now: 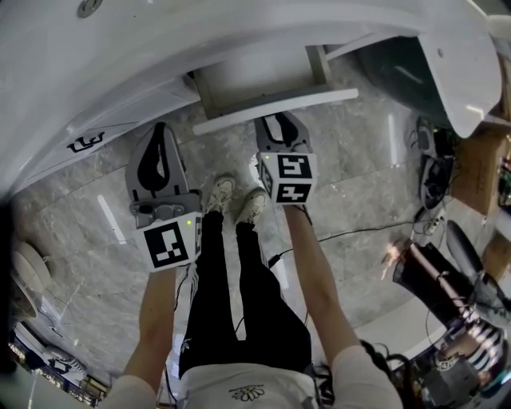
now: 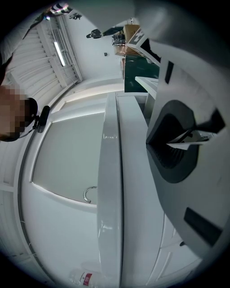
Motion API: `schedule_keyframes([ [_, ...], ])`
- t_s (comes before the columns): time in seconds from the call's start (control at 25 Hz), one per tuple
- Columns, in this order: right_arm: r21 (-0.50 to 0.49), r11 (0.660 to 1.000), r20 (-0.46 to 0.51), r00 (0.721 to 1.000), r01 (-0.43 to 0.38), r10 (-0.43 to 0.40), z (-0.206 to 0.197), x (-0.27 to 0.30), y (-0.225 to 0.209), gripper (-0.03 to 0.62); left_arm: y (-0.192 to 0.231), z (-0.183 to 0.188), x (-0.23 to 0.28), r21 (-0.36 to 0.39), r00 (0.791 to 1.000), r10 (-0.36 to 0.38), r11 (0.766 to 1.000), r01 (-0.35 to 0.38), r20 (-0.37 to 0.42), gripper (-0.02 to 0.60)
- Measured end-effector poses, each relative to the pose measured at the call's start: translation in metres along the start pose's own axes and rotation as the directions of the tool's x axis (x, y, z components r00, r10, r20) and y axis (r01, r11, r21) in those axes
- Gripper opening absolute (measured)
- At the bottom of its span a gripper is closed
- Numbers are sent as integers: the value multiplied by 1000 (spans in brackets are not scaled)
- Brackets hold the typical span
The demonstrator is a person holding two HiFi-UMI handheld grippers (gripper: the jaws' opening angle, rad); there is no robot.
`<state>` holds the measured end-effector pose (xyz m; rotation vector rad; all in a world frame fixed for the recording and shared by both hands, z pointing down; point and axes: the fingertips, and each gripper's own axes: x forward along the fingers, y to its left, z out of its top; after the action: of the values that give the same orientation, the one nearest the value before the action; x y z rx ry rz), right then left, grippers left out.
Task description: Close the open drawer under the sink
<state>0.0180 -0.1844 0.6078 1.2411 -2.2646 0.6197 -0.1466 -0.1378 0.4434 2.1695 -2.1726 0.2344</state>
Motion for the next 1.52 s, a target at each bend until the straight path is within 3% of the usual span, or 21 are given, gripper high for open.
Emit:
schedule_keyframes([
  [1.52, -69, 998, -5, 1000, 4, -4, 31, 35, -4, 158, 18, -7, 17, -11, 1000, 7, 1000, -8, -18, 14],
])
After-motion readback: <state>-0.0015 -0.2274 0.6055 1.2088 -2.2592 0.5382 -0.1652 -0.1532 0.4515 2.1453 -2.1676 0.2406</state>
